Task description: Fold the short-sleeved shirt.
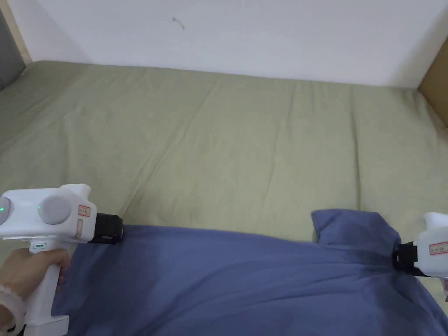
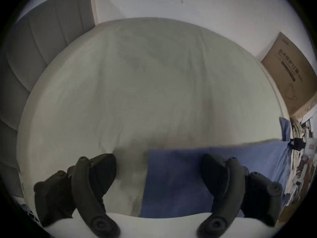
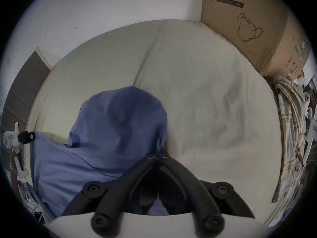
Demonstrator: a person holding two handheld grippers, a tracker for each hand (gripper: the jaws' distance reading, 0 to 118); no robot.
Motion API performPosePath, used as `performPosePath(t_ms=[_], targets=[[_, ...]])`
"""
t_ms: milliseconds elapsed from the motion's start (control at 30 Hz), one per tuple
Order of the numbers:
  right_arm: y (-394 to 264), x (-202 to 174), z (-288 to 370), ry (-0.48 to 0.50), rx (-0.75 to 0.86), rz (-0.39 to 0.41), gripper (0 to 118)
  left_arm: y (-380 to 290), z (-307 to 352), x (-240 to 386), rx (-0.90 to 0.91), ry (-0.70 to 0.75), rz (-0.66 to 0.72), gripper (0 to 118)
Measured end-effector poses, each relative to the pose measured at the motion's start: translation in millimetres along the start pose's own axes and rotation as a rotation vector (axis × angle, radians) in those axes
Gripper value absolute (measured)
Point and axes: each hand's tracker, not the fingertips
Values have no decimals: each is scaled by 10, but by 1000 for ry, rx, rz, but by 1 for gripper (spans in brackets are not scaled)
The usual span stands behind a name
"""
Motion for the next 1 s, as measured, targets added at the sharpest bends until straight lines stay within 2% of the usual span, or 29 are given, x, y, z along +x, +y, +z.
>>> performPosePath(t_ms=[33, 67, 100, 133, 167, 200, 267, 333, 567, 767, 1000], targets=[[-1, -8, 12, 0, 0, 0, 0, 3, 22, 32, 5, 12, -9, 99], [-3, -14, 38, 1, 1, -4, 0, 7, 75, 59, 32, 35, -29, 90], [13, -5, 54, 11, 2, -8, 0, 15, 144, 75, 68, 47, -32, 74], [16, -12, 92, 21, 2, -7, 0, 20, 212, 97, 54, 27, -29, 45], [19, -25, 136, 22, 4, -7, 0, 39, 254, 111, 50, 12, -31, 23], [20, -46, 197, 20, 11, -4, 0, 45, 295, 126, 30, -65, -25, 4], [35, -43, 326, 22, 35, -8, 0, 22, 382, 180, 34, -26, -39, 3], [33, -31, 500, 55, 55, -28, 0, -28, 543, 216, 53, 12, -116, 3], [-248, 33, 1182, 103, 122, -46, 0, -282, 1445, 93, 149, -32, -112, 3], [-830, 118, 1818, 129, 179, -53, 0, -813, 2177, -32, 221, -20, -184, 3], [-1772, 211, 2295, 140, 178, -29, 0, -1713, 2468, -294, 219, -38, -192, 3]])
